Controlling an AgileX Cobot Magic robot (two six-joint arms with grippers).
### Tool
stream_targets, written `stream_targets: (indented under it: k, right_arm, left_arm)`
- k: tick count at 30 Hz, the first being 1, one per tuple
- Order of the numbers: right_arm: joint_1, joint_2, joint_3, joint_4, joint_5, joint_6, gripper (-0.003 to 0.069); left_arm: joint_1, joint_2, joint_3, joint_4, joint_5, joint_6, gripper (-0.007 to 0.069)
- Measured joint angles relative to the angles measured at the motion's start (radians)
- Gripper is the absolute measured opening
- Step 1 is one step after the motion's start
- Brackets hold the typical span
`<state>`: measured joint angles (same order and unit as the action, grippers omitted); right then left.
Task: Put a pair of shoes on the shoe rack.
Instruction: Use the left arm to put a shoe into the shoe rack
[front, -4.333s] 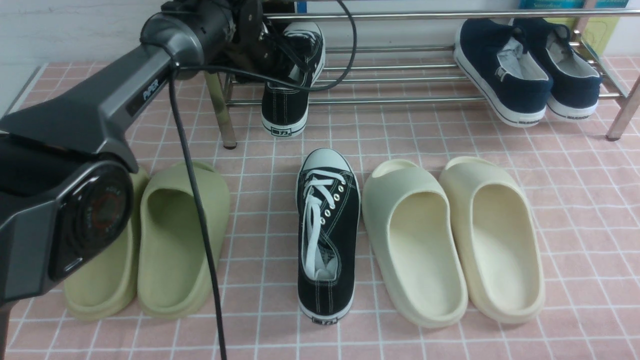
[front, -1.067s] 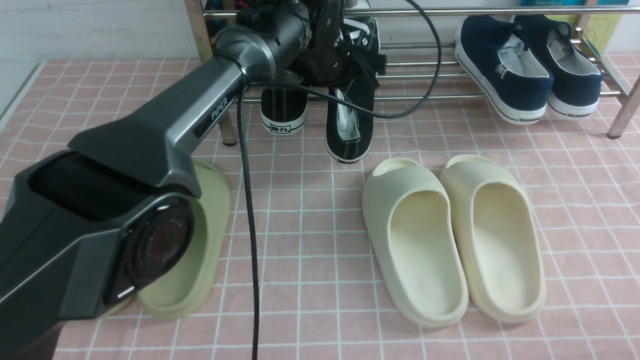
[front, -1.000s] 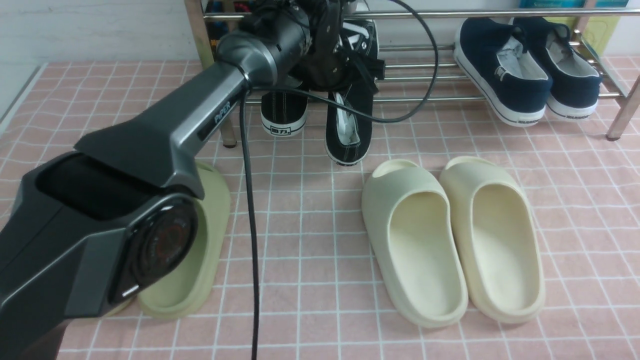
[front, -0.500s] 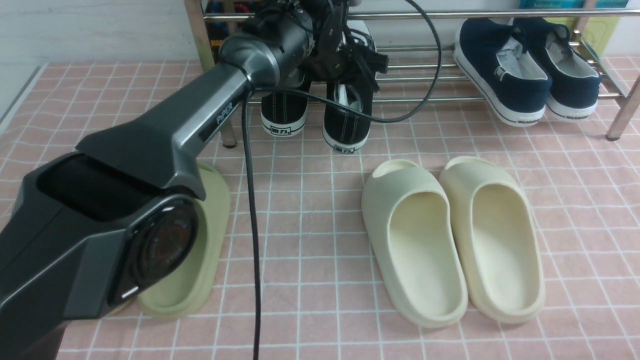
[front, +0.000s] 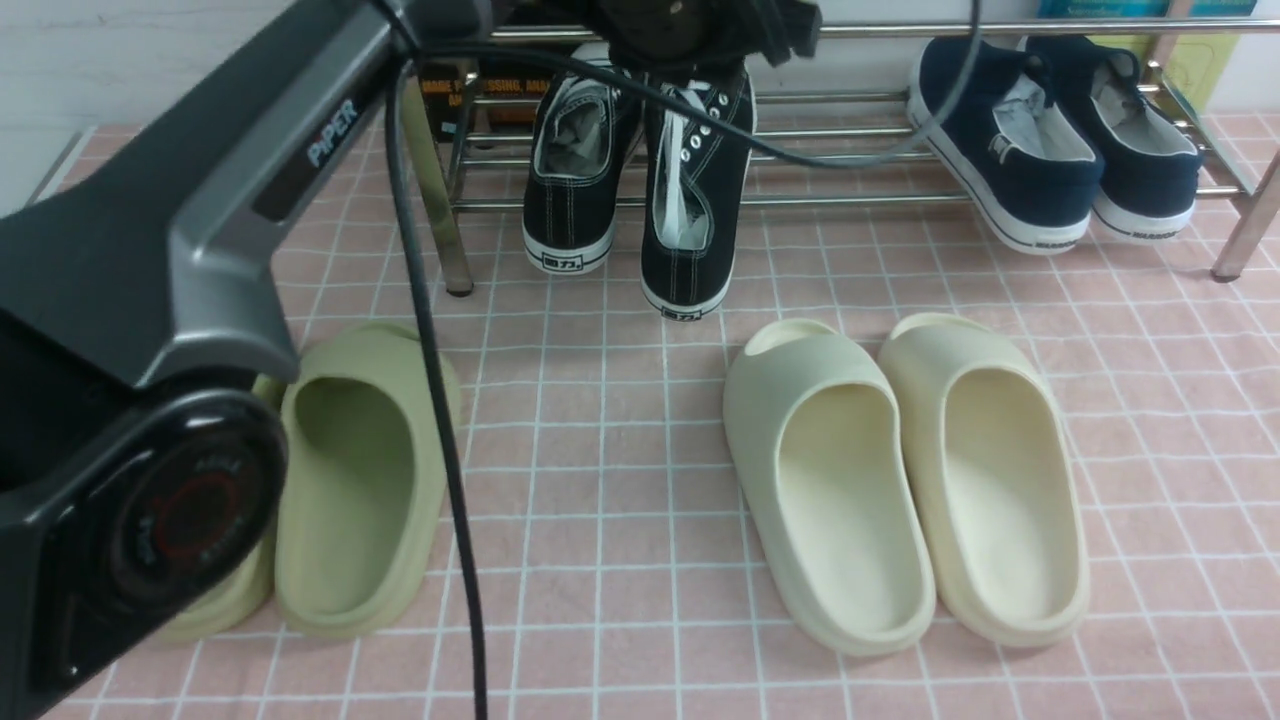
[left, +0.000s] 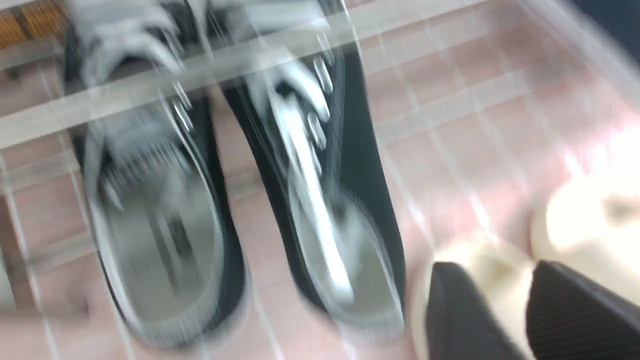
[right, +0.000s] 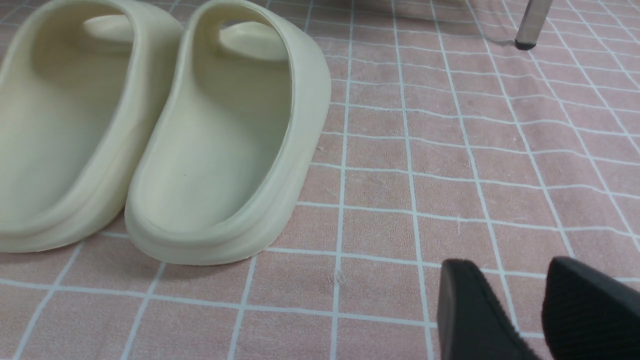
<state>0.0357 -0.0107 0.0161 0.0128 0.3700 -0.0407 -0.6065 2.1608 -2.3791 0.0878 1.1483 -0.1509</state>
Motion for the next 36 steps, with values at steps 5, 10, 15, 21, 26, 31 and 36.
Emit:
stream_targets:
  k: [5, 10, 15, 21, 26, 31, 36]
  right_arm:
    - [0.000, 0.000, 0.000, 0.000, 0.000, 0.000, 0.0239]
    - [0.000, 0.000, 0.000, 0.000, 0.000, 0.000, 0.0239]
    - [0.000, 0.000, 0.000, 0.000, 0.000, 0.000, 0.0239]
    - [0.000, 0.000, 0.000, 0.000, 0.000, 0.000, 0.0239]
    - [0.000, 0.000, 0.000, 0.000, 0.000, 0.000, 0.0239]
    - [0.000, 0.000, 0.000, 0.000, 0.000, 0.000, 0.0239]
    - [0.000, 0.000, 0.000, 0.000, 0.000, 0.000, 0.0239]
  left_arm:
    - [-0.038, 0.058, 0.041, -0.005, 0.086, 0.057, 0.0066]
    - [-0.078, 0.133, 0.117, -0.023, 0.086, 0.107, 0.0002]
    - [-0.084, 0.163, 0.130, -0.023, 0.086, 0.109, 0.0002]
    - [-0.052, 0.195, 0.131, 0.009, 0.086, 0.091, 0.0002]
    - [-0.029, 0.236, 0.131, 0.043, 0.086, 0.041, 0.0002]
    - [-0.019, 0.238, 0.113, 0.049, 0.049, 0.011, 0.0002]
    - [-0.014, 0.238, 0.036, 0.052, 0.015, -0.016, 0.0002]
